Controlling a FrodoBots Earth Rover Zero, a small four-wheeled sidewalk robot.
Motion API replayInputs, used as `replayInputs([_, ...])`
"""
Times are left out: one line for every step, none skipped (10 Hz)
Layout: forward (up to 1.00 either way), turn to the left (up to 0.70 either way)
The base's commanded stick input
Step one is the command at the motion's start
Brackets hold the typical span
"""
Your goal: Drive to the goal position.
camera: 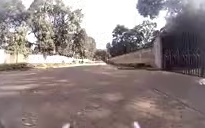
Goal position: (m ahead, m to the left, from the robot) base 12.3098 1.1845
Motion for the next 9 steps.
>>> replayInputs([0.69, -0.32])
replayInputs([0.69, -0.33])
replayInputs([0.69, -0.34])
replayInputs([0.69, -0.34])
replayInputs([0.69, -0.33])
replayInputs([0.69, -0.33])
replayInputs([0.69, 0.0])
replayInputs([0.69, 0.0])
replayInputs([0.69, 0.0])
